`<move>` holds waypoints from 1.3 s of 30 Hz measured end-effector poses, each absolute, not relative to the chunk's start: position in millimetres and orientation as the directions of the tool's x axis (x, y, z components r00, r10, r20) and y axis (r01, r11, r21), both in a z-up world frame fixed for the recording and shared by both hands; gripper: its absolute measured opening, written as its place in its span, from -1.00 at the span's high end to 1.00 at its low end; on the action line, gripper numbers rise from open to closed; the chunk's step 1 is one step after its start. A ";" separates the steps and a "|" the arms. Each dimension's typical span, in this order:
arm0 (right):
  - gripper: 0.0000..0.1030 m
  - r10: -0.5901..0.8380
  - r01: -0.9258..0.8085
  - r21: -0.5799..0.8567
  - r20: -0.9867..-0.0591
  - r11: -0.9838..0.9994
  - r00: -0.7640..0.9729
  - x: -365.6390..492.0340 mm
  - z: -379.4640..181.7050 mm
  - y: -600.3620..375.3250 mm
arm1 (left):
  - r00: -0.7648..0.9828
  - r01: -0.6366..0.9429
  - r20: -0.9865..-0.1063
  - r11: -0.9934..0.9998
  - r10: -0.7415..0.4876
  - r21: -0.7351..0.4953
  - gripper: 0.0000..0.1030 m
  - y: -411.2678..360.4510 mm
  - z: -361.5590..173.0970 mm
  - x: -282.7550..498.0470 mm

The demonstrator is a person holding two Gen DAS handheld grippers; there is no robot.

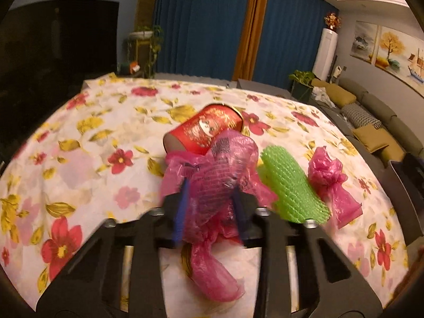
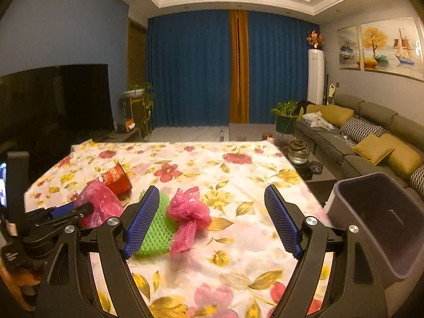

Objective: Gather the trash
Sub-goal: 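Grasp the pink plastic bag with the left gripper, then grasp the smaller pink plastic bag with the right gripper while the left holds its bag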

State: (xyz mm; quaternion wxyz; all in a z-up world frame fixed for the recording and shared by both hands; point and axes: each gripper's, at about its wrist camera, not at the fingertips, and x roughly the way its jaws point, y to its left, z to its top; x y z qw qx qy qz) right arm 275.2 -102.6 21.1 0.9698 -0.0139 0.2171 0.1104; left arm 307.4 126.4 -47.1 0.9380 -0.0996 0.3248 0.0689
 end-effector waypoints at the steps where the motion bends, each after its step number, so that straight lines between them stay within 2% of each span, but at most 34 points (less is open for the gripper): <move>1: -0.54 0.206 -0.218 0.024 -0.434 0.976 0.877 279.9 18.0 -100.2 | 0.780 -0.192 -0.624 0.969 0.055 -0.154 0.71 128.1 -47.9 306.9; 2: -0.54 0.207 -0.217 0.028 -0.441 0.976 0.873 284.0 15.7 -99.3 | 0.781 -0.190 -0.623 0.968 0.049 -0.163 0.81 129.2 -48.4 306.2; 5: -0.54 0.208 -0.212 0.046 -0.467 0.976 0.859 296.3 7.7 -95.2 | 0.788 -0.194 -0.614 0.965 0.046 -0.177 0.90 129.4 -45.7 299.0; 8: -0.52 0.202 -0.205 0.048 -0.484 0.978 0.851 306.6 0.5 -89.2 | 0.821 -0.193 -0.570 0.959 0.041 -0.209 0.90 129.5 -29.6 282.8; 14: -0.49 0.184 -0.197 0.030 -0.511 0.980 0.839 321.3 -12.3 -81.3 | 0.882 -0.242 -0.451 0.952 0.135 -0.188 0.90 132.8 4.4 251.1; 26: -0.45 0.205 -0.221 0.043 -0.573 0.974 0.794 345.8 -22.6 -70.5 | 0.886 -0.247 -0.443 0.947 0.135 -0.205 0.90 137.6 8.9 248.8; 36: -0.15 0.211 -0.242 0.039 -0.637 0.970 0.742 356.6 -32.0 -65.5 | 0.888 -0.246 -0.442 0.945 0.129 -0.217 0.90 138.5 8.1 246.6; 39: 0.06 0.215 -0.251 0.040 -0.656 0.967 0.723 359.8 -35.3 -63.2 | 0.888 -0.247 -0.442 0.944 0.130 -0.219 0.90 138.5 7.8 246.4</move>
